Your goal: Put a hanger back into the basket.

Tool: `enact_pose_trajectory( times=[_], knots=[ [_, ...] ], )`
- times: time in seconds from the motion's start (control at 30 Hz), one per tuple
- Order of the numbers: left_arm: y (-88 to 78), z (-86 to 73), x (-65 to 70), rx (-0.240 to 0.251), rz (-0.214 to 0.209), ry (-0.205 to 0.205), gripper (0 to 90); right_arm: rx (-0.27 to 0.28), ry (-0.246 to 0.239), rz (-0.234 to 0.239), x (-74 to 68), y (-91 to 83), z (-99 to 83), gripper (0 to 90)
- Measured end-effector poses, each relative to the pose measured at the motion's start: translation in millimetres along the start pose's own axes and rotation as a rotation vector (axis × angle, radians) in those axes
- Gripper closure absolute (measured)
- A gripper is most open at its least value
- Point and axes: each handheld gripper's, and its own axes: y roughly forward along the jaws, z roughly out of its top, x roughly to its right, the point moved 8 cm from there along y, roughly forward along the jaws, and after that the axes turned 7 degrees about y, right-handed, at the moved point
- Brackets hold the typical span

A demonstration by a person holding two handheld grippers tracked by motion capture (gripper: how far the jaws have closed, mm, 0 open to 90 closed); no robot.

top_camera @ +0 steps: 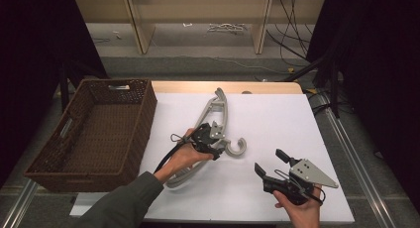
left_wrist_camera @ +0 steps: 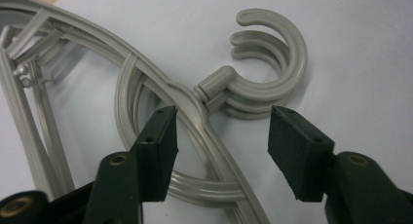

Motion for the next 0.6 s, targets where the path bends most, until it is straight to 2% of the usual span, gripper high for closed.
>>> enact_pose_trajectory(
  times=[0.2, 0.23, 0.33, 0.43, 0.47, 0.6],
  knots=[
    [8.7, -1.8, -4.9, -0.029, -0.008, -0.034, 49.3, -0.016, 0.002, 0.005, -0.9, -0.1, -1.5, 18.4],
    [10.1, -3.3, -6.0, -0.048, -0.01, -0.041, 50.9, 0.004, 0.012, 0.017, -2.2, 1.9, -1.1, 18.4],
    [13.7, -4.7, -8.4, -0.071, -0.014, -0.029, 51.9, -0.003, 0.011, 0.017, -2.2, 1.4, -1.0, 18.5],
    [16.6, -5.4, -9.3, -0.095, -0.022, -0.036, 54.2, -0.009, 0.01, 0.021, -2.7, 2.0, -2.1, 18.6],
    [17.7, -4.9, -9.9, -0.102, -0.025, -0.022, 55.3, -0.023, 0.007, 0.02, -2.6, 1.2, -2.8, 18.6],
    [23.7, -4.6, -8.2, -0.122, -0.053, -0.039, 55.6, -0.019, -0.002, 0.017, -3.1, 2.1, -3.0, 18.9]
  ],
)
